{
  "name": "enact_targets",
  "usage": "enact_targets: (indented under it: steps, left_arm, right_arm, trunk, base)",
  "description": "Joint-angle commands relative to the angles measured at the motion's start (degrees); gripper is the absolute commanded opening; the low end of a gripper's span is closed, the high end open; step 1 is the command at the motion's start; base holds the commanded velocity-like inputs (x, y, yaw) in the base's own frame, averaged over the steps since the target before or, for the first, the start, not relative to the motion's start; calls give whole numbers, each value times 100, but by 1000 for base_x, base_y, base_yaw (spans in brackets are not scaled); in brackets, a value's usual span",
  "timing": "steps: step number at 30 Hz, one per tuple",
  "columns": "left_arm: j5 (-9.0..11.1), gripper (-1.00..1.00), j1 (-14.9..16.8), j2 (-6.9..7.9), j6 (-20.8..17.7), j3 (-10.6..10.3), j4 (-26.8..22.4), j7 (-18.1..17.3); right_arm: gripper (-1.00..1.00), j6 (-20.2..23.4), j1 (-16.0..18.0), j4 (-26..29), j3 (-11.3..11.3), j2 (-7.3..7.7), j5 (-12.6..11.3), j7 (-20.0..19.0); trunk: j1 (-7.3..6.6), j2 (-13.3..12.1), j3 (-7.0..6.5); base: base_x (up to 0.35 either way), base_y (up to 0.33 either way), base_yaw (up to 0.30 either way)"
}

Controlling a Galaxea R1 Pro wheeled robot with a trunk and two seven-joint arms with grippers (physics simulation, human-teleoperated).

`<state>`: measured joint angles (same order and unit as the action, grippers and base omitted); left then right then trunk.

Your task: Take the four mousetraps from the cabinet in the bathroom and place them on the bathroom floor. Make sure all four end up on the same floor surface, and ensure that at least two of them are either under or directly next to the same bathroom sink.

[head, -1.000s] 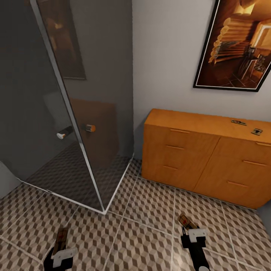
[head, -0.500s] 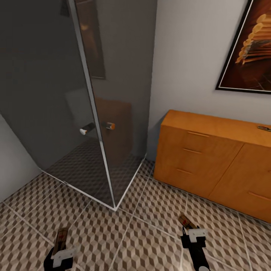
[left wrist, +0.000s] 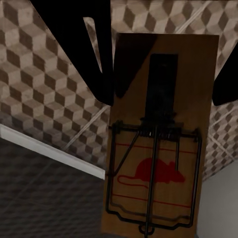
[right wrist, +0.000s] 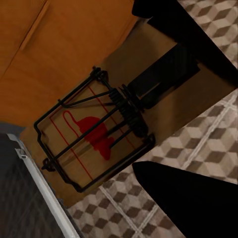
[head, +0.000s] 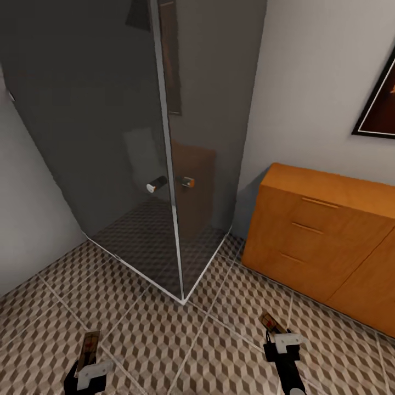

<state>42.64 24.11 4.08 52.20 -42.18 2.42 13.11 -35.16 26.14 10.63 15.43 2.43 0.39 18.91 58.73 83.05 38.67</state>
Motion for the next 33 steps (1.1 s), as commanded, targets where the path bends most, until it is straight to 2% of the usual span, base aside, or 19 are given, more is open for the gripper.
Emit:
enact_targets:
  steps: [1,33]
  left_arm:
    - [-24,-100,6,-4,9,-44,13,57]
    - [-19,-100,4,-4,18,-44,10,60]
  right_arm:
    - [-100,1,3,0,48,4,5,51]
    - [-100,1,1,0,56,4,10,51]
  trunk:
    - [0,3,5]
    - [0,3,5]
  base:
    - [0,0,260]
    - [0,0,260]
